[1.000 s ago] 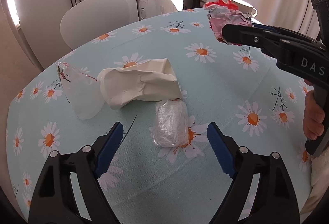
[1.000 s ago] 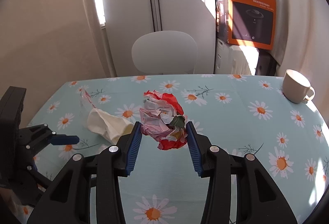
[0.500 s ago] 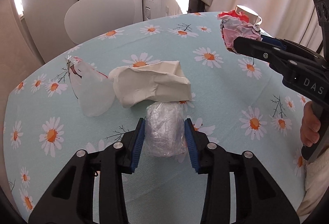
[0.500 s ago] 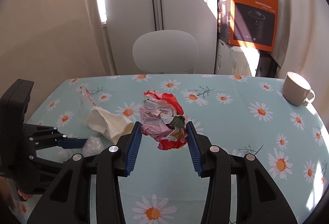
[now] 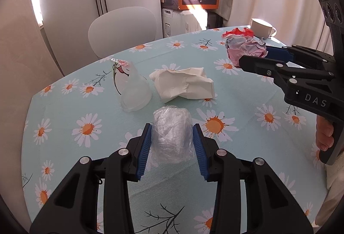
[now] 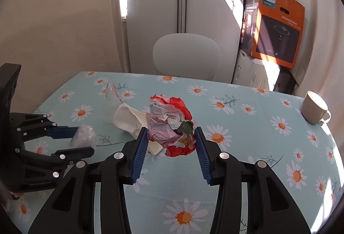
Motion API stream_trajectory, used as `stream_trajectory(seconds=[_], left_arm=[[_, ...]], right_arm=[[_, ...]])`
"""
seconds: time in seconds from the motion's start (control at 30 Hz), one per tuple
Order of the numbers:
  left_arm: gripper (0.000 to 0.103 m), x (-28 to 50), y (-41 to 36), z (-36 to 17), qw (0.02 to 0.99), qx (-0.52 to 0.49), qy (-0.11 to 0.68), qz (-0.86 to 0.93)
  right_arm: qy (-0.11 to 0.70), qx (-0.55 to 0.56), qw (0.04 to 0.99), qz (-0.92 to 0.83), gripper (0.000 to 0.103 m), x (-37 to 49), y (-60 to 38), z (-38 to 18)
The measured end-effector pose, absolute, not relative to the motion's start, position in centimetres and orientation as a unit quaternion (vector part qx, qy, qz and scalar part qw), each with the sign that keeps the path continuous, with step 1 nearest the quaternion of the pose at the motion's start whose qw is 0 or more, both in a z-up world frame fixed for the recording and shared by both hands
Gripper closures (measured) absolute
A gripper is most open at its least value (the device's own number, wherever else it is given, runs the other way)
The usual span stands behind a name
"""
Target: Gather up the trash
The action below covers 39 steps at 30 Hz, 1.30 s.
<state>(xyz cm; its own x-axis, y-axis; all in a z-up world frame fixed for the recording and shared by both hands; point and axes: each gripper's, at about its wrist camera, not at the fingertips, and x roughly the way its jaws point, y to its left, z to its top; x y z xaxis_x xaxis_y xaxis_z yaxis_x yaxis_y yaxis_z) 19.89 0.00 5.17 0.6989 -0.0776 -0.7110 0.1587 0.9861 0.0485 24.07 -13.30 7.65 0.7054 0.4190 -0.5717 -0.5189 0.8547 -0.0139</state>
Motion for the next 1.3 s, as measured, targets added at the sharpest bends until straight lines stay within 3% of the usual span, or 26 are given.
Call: stream_trajectory(seconds=[0.73, 1.3], left_arm=[[0.063, 14.5, -1.7, 7.3, 0.935, 0.060, 0.325, -0.129], [0.063, 11.1, -8.7, 7.8, 0.924, 0.093, 0.300, -0.218]], right_arm=[[0.289, -0.087, 0.930, 0.210, 0.062, 17.7, -14.3, 8.3], [0.288, -0.040, 0.948, 0.131, 0.062, 10.9, -23.0, 8.2]])
